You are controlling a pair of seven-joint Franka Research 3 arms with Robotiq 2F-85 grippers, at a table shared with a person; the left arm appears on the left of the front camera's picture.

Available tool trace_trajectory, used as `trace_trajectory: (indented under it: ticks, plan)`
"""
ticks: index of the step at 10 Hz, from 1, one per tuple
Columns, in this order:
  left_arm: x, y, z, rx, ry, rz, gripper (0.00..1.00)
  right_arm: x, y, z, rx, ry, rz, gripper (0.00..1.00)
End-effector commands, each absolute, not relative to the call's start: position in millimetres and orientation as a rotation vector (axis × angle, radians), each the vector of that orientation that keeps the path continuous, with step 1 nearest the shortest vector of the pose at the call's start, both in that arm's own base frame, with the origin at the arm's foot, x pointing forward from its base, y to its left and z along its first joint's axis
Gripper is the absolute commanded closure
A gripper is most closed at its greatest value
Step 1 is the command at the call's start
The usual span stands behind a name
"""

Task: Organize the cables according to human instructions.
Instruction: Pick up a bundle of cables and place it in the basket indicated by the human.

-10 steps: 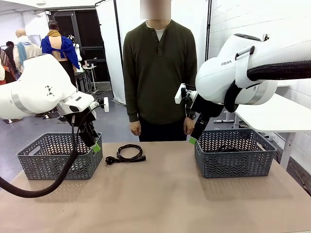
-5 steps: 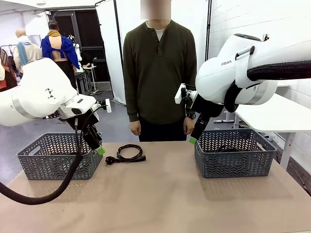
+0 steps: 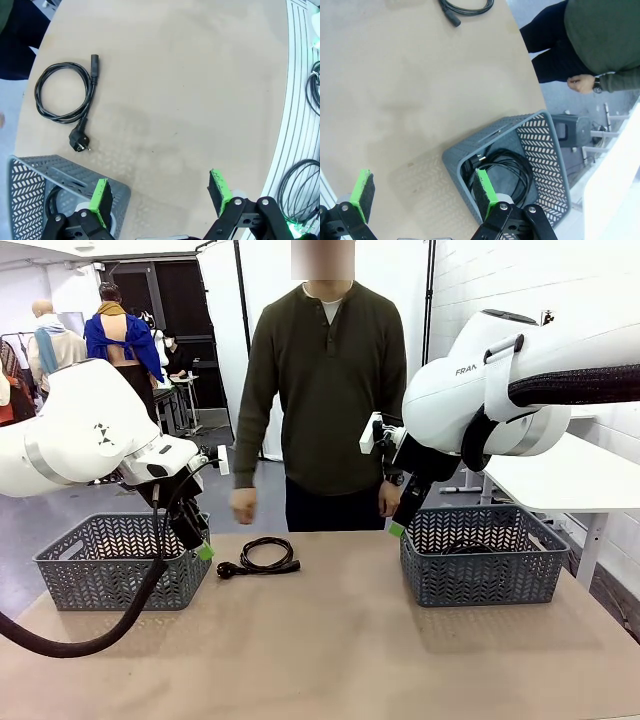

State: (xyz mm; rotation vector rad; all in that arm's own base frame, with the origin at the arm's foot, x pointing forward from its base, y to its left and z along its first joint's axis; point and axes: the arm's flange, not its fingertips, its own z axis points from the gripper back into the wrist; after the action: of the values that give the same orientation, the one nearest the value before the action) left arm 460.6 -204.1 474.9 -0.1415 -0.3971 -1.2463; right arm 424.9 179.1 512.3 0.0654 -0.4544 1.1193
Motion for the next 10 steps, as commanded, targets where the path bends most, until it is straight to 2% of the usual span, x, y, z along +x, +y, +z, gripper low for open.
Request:
trace_trajectory:
  ticks: [1,10]
  plan:
    - [460.4,-203.7,474.9,-0.131,-0.394,-1.253,0.0,424.7,179.0,511.1,0.064,-0.453,1.116,0.0]
    - [460.4,-203.7,474.9,-0.131,-0.394,-1.253,0.0,424.7,179.0,511.1,0.064,-0.453,1.116,0.0]
